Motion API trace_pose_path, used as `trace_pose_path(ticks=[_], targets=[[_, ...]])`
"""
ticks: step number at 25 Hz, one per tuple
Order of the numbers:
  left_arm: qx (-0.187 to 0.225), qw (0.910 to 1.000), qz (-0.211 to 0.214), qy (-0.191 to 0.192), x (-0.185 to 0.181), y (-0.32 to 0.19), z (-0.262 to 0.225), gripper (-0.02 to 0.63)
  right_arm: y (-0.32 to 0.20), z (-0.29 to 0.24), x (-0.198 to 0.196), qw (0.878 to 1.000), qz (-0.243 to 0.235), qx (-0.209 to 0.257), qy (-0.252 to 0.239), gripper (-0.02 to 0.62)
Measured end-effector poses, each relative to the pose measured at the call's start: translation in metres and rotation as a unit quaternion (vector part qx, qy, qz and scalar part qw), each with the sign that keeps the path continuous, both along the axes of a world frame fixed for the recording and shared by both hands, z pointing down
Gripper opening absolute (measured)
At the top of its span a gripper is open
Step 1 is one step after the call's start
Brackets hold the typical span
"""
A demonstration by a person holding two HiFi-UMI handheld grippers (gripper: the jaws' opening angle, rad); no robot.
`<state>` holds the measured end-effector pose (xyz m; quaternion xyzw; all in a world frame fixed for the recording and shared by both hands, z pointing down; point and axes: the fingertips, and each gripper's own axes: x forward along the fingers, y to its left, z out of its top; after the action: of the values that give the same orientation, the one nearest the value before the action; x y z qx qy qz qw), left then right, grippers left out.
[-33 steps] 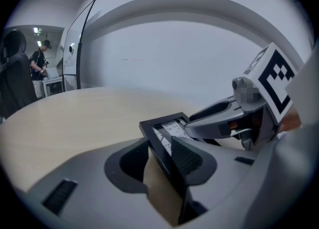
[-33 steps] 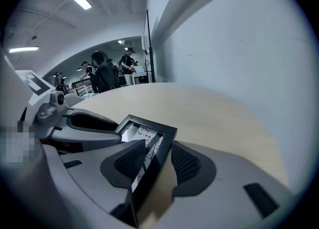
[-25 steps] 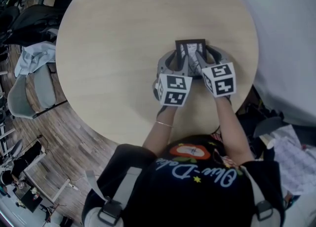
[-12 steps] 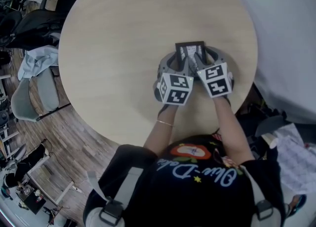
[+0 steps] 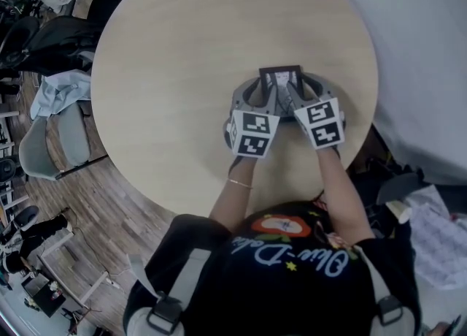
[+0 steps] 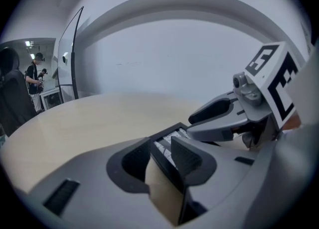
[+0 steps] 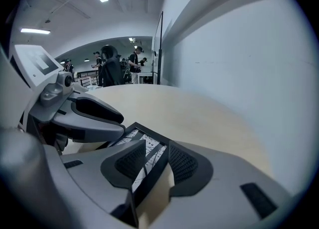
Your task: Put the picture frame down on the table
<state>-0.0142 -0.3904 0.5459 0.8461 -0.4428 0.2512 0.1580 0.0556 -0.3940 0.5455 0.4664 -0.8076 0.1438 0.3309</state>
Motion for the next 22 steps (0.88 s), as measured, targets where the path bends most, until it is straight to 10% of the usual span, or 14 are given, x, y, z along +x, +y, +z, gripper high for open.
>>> trace_pose_path(ticks=[9,22], targets=[[0.062,0.9975,0.003,0.033,-0.001,0.008,-0.054,0.041,0.007,-0.04,0.009,0.996,0.009,0.066,-0.058,-0.002],[0.138,0.9897,-0.014,0.035,-0.001,0.032,-0.116,0.002,0.031,-0.118,0.033,0.979,0.011,0.151,-0.133,-0.003]])
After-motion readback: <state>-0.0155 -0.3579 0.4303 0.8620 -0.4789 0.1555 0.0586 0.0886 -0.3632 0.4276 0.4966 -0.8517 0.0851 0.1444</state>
